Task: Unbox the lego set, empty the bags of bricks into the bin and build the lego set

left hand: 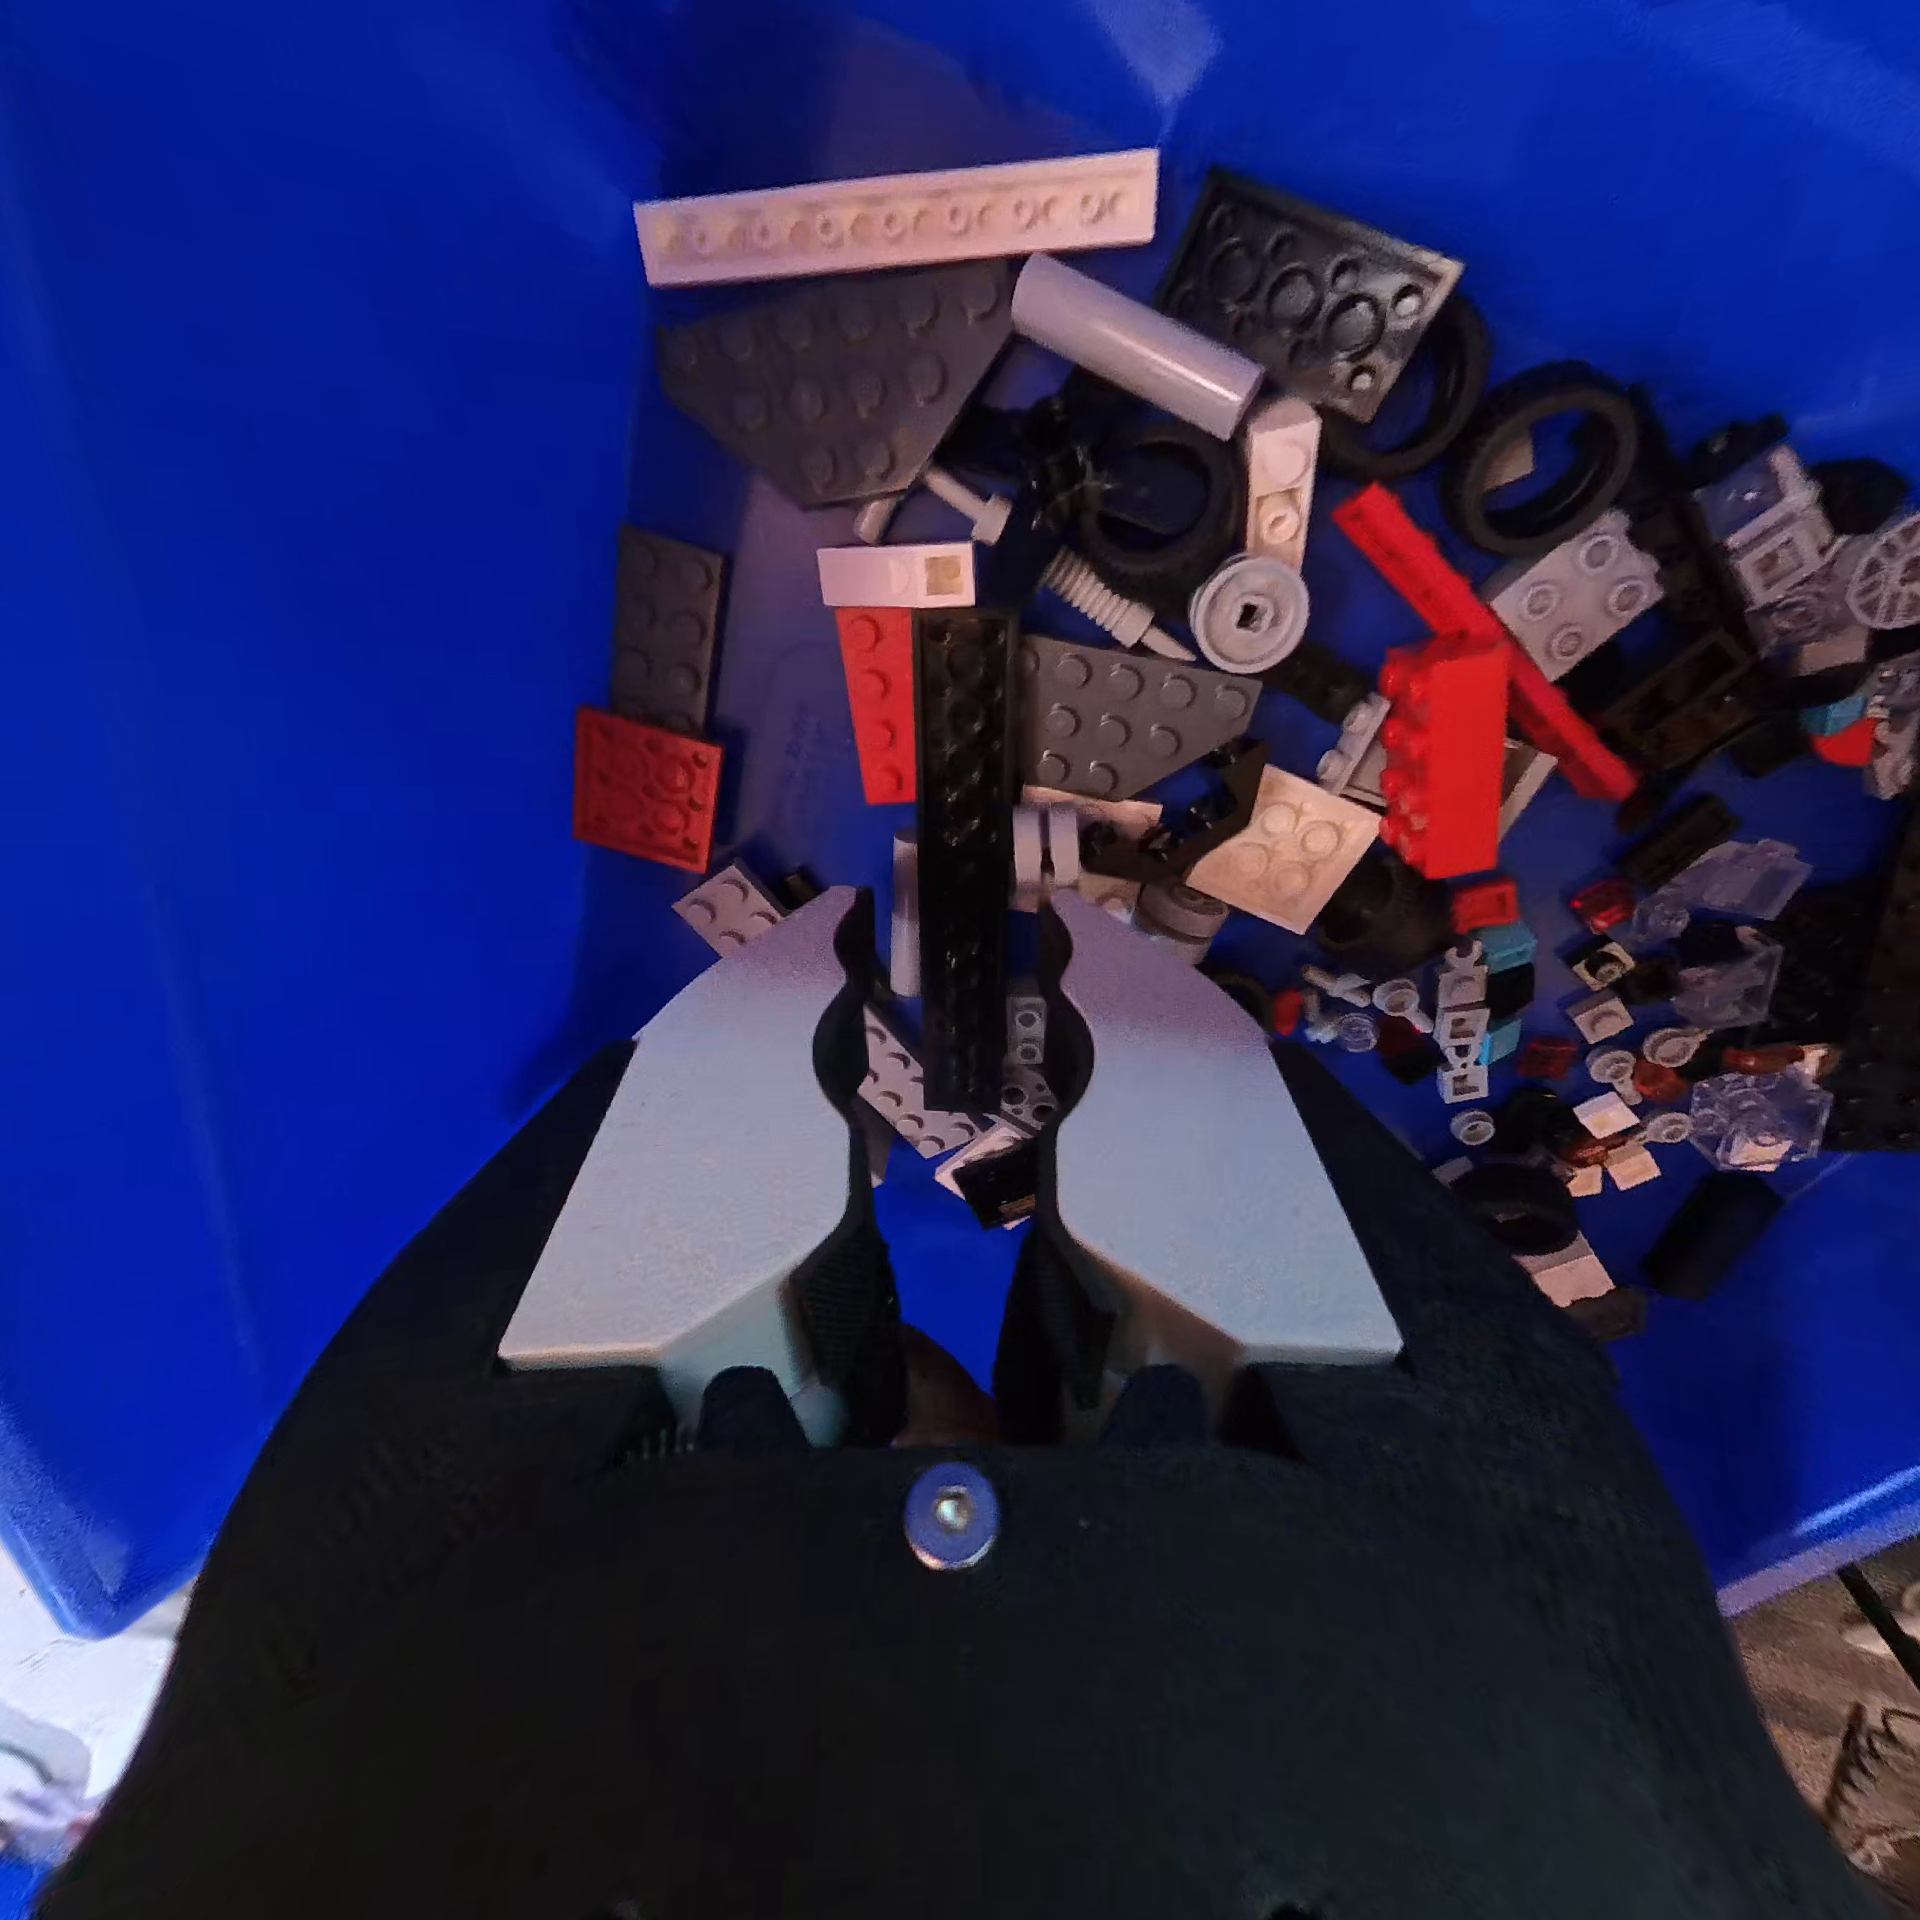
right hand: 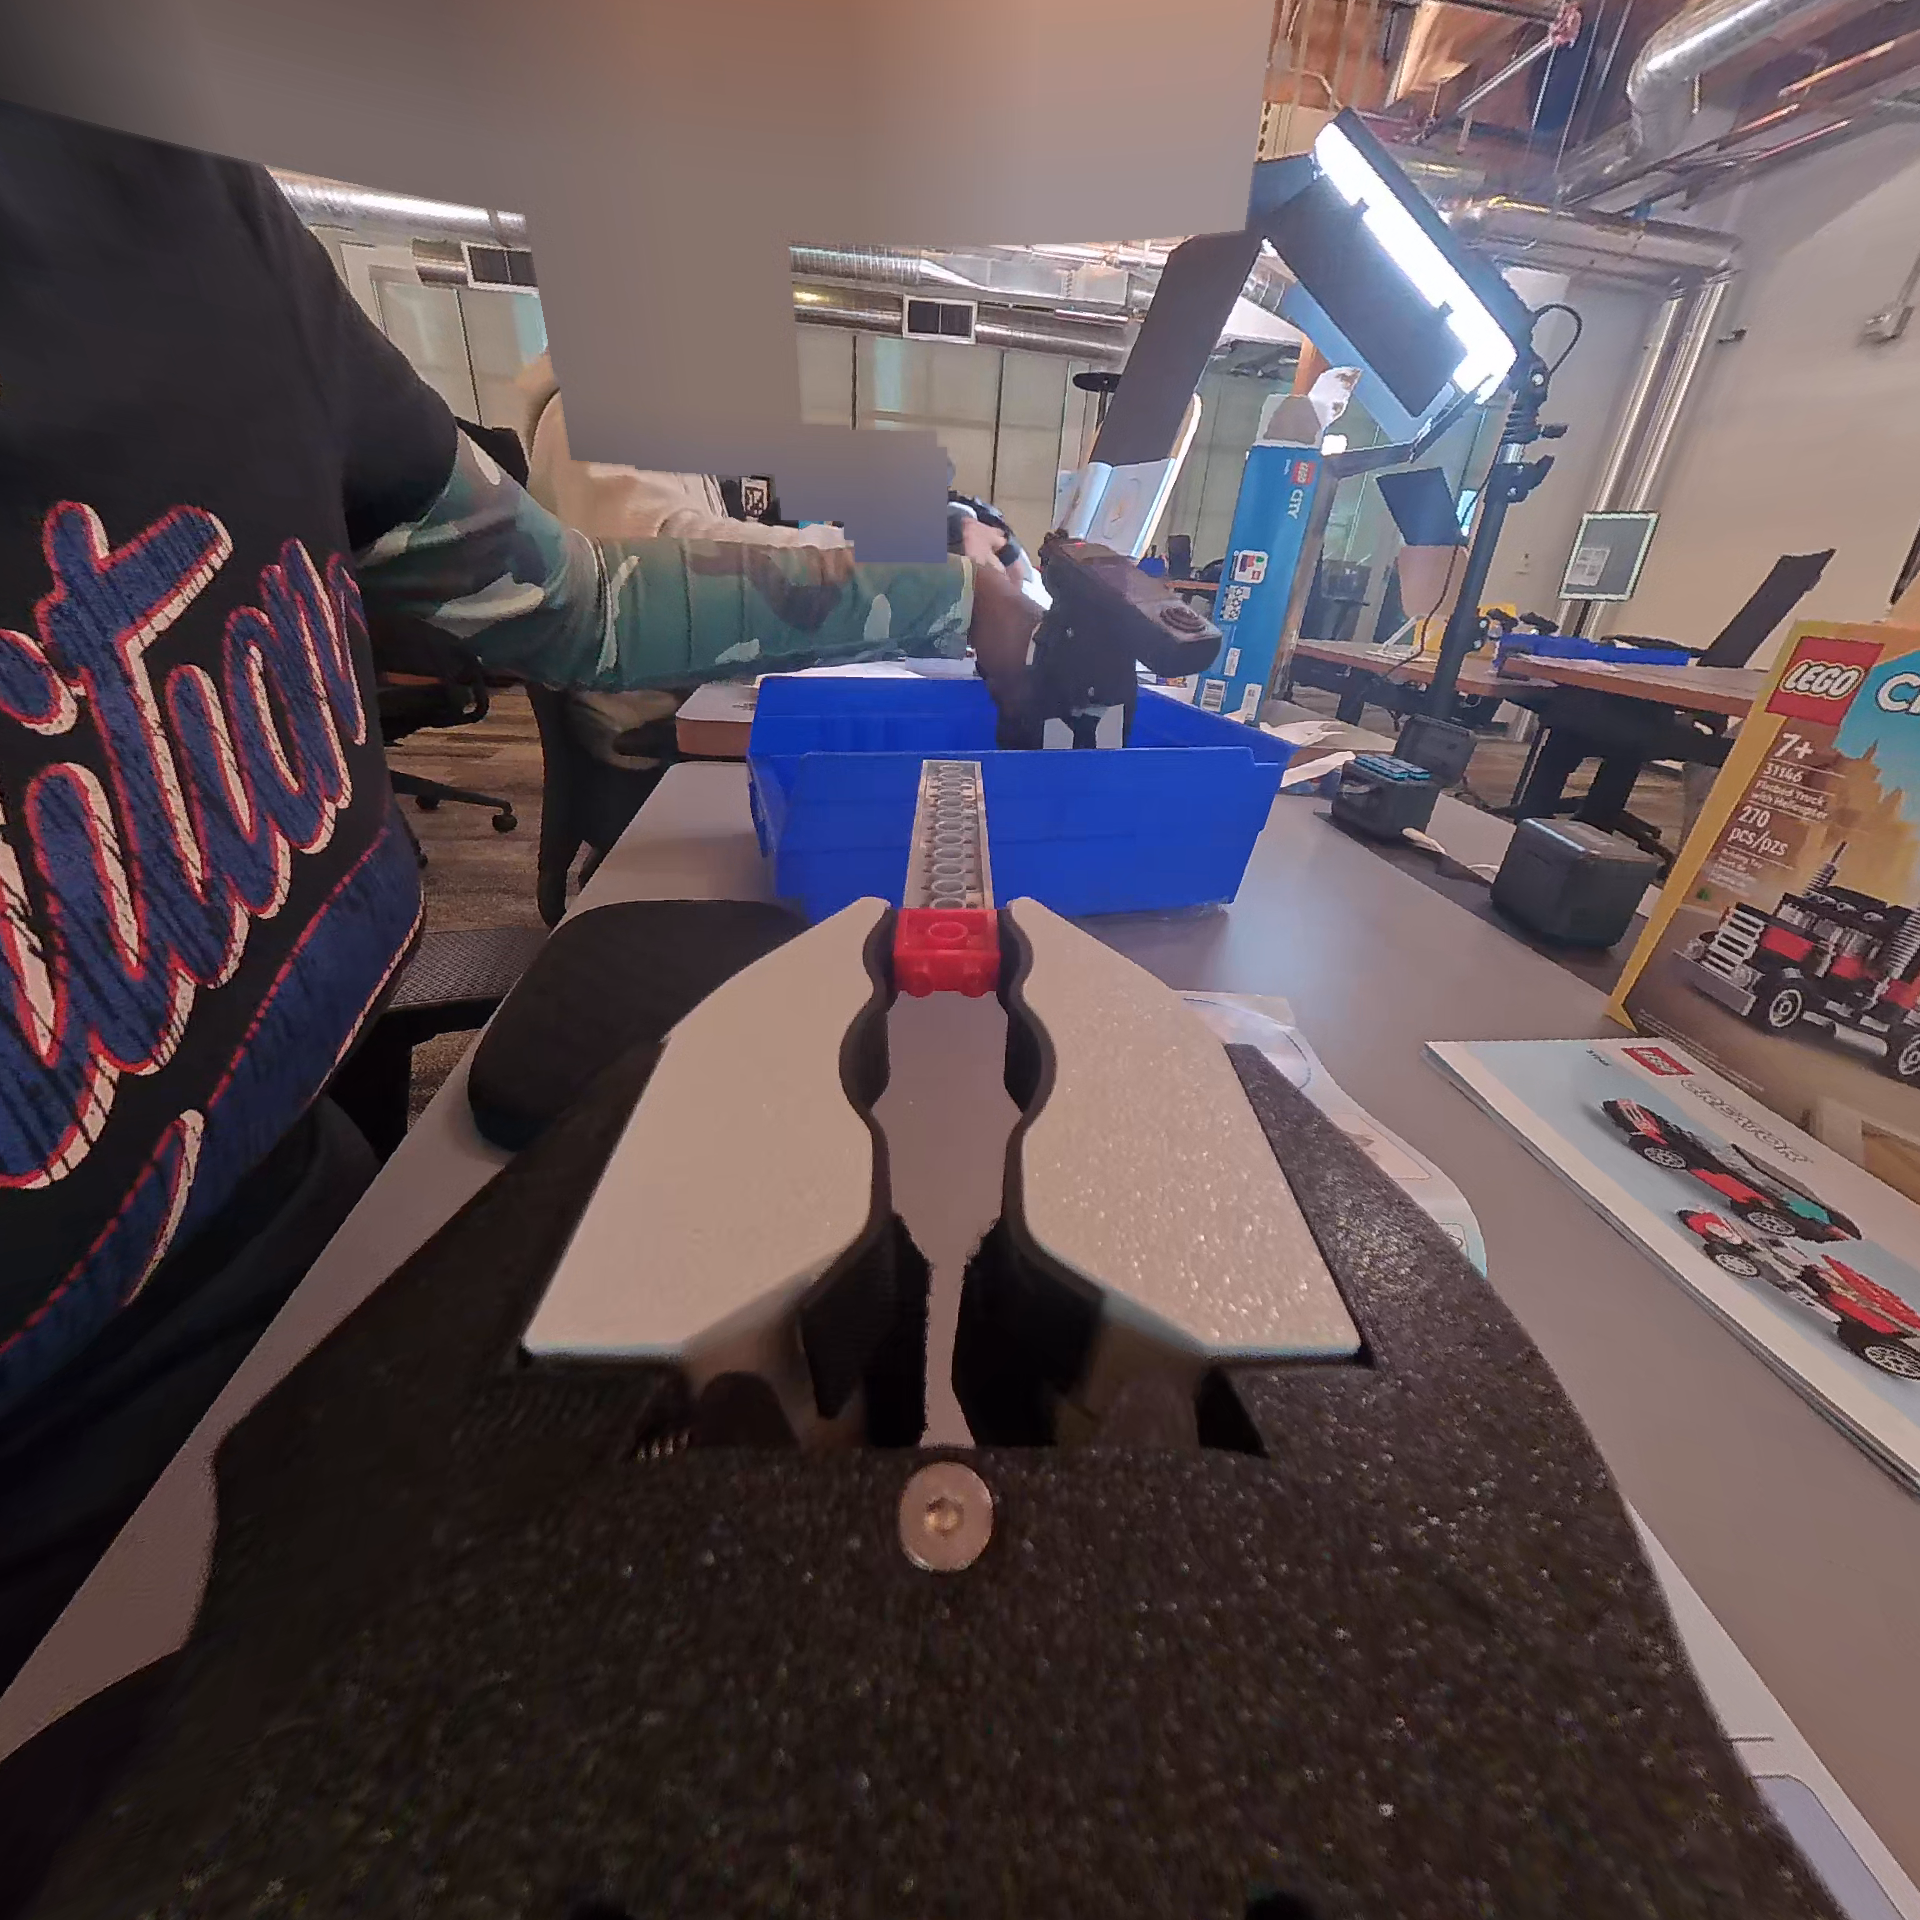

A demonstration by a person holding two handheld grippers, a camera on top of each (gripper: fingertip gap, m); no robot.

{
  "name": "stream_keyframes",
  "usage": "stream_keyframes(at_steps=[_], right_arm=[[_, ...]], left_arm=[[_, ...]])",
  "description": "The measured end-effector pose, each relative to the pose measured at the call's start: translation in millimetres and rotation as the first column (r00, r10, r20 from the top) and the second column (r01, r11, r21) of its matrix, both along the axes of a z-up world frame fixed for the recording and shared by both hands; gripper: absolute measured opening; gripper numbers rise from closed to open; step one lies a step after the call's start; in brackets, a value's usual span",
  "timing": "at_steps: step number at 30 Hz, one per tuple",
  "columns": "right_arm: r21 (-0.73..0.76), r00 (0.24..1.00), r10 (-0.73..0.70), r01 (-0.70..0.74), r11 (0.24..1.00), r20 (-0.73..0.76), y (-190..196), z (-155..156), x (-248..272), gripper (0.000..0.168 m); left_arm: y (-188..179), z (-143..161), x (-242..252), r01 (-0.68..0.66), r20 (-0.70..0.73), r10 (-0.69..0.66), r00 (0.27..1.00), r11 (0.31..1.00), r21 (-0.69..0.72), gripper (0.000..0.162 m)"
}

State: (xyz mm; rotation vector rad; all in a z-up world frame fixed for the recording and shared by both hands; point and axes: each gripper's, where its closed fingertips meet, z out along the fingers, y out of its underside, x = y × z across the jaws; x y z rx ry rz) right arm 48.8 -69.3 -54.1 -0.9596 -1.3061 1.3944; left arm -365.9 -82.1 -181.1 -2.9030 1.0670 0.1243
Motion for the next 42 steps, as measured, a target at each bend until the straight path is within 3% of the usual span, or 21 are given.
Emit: stream_keyframes(at_steps=[4, 8, 12, 15, 18, 25, 29, 33, 42], right_arm=[[0.008, 1.0, -0.007, 0.007, 1.0, 0.002, 0, 0, 0, 0.017], [0.008, 1.0, -0.002, 0.002, 1.0, -0.004, 0, 1, 0, 0.017], [0.009, 1.0, -0.002, 0.002, 1.0, -0.003, 0, 1, 0, 0.017], [0.009, 1.0, -0.004, 0.004, 1.0, -0.007, 0, 2, 0, 0.017], [0.01, 1.0, -0.004, 0.004, 1.0, -0.005, 0, 1, 0, 0.017], [0.023, 0.999, -0.012, 0.011, 1.0, 0.041, 0, -6, -4, 0.017], [0.027, 0.994, -0.017, 0.014, 1.0, 0.106, -1, -15, -10, 0.017], [0.019, 0.99, -0.019, 0.017, 1.0, 0.139, -1, -21, -13, 0.017], [0.0, 0.987, 0.002, -0.002, 1.0, 0.16, -6, -25, -16, 0.017]], left_arm=[[0, -2, 2, -0.027, 0.03, 0.027, 0.999, 1.0, -0.014, 0.017], [-2, -2, 0, -0.044, 0.029, 0.044, 0.999, 0.999, -0.018, 0.018], [-4, -2, 2, -0.054, 0.042, 0.056, 0.998, 0.998, -0.037, 0.028], [-2, -2, -2, -0.033, 0.014, 0.034, 0.999, 0.999, -0.034, 0.017], [0, 1, -2, -0.044, 0.025, 0.045, 0.999, 0.998, -0.033, 0.017], [5, 51, 10, -0.001, -0.028, 0.006, 1.0, 0.99, 0.144, 0.017], [6, 94, 39, 0.077, -0.069, -0.061, 0.996, 0.961, 0.267, 0.017], [2, 121, 91, 0.172, -0.072, -0.158, 0.985, 0.938, 0.302, 0.016], [-9, 127, 216, 0.465, -0.092, -0.456, 0.885, 0.864, 0.195, 0.016]])
